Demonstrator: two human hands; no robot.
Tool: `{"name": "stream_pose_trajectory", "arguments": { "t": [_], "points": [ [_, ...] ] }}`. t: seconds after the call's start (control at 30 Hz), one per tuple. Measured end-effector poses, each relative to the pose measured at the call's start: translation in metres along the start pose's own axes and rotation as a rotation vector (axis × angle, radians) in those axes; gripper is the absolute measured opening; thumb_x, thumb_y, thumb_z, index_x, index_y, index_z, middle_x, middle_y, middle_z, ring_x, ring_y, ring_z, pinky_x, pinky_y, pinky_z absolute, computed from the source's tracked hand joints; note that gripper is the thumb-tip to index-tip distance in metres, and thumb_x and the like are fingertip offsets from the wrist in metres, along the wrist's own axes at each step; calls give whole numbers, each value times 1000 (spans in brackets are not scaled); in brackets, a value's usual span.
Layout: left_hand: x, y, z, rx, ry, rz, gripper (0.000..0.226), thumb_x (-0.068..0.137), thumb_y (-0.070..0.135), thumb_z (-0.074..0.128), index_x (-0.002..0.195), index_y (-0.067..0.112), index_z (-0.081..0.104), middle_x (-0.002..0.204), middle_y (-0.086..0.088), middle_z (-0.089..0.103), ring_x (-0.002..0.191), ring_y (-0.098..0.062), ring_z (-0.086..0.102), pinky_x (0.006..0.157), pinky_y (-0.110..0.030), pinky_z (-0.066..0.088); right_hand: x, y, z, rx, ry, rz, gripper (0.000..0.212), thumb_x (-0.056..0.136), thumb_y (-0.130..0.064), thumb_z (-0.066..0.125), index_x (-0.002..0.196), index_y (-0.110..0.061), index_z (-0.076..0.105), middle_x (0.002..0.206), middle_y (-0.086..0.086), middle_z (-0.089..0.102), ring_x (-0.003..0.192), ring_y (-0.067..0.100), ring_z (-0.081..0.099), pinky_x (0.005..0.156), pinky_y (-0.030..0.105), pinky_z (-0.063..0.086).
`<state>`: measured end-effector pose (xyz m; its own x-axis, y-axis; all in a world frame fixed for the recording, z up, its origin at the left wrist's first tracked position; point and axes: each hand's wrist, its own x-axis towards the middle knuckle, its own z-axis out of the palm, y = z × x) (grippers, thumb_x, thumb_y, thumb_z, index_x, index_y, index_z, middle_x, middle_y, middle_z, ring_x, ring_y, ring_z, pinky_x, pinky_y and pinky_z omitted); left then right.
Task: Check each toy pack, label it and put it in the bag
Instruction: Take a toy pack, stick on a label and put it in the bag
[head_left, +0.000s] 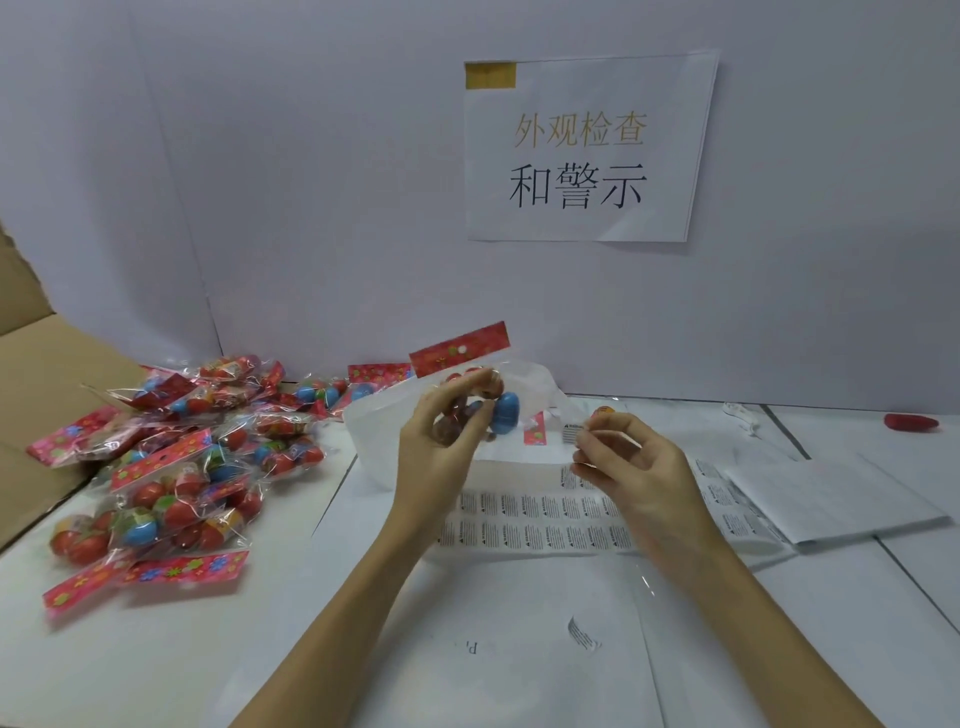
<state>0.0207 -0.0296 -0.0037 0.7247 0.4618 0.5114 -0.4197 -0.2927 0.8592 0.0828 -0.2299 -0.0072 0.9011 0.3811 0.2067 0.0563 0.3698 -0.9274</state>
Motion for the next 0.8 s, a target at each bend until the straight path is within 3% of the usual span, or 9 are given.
{"name": "stream_pose_trajectory", "arguments": {
  "t": [0.1,0.23,0.37,0.5,0.67,0.8],
  "points": [
    [-3,9,3,-146,-62,-96,50,93,21,76,132,49,63,125,9,71,109,-15,74,85,-26,61,-5,-1,10,-10,-12,-101,17,85,-19,79,102,-21,75,89,4,74,85,23,74,85,31,62],
    [-11,7,13,-158,-142,-159,44,95,18,74,131,40,63,121,5,73,108,-20,75,83,-30,62,-12,0,20,-173,21,-275,33,91,-10,76,119,-24,66,92,4,74,90,27,76,85,31,62],
    [-16,3,19,-116,-175,-184,41,99,13,69,127,42,63,115,14,72,104,-14,74,82,-23,59,-16,2,22,-400,78,-437,40,92,-16,77,124,-30,59,96,-7,73,94,21,75,80,29,63],
    [-15,0,19,-144,-188,-229,43,95,15,65,130,39,63,119,10,72,105,-21,73,90,-32,61,-14,7,21,-448,37,-402,43,93,-10,76,125,-30,56,92,-7,71,93,19,74,81,26,60],
    [-14,3,17,-76,-203,-220,54,90,15,67,128,52,59,116,31,70,99,-5,73,72,-9,53,-12,12,19,-486,25,-333,47,93,-6,74,130,-27,54,89,-6,70,91,15,72,84,23,58],
    [-15,5,16,-101,-220,-201,54,84,20,67,129,48,59,118,29,70,100,-2,71,72,-8,53,-11,12,18,-487,39,-320,49,94,-6,73,134,-26,51,91,-9,69,90,15,72,84,28,60]
  ]
}}
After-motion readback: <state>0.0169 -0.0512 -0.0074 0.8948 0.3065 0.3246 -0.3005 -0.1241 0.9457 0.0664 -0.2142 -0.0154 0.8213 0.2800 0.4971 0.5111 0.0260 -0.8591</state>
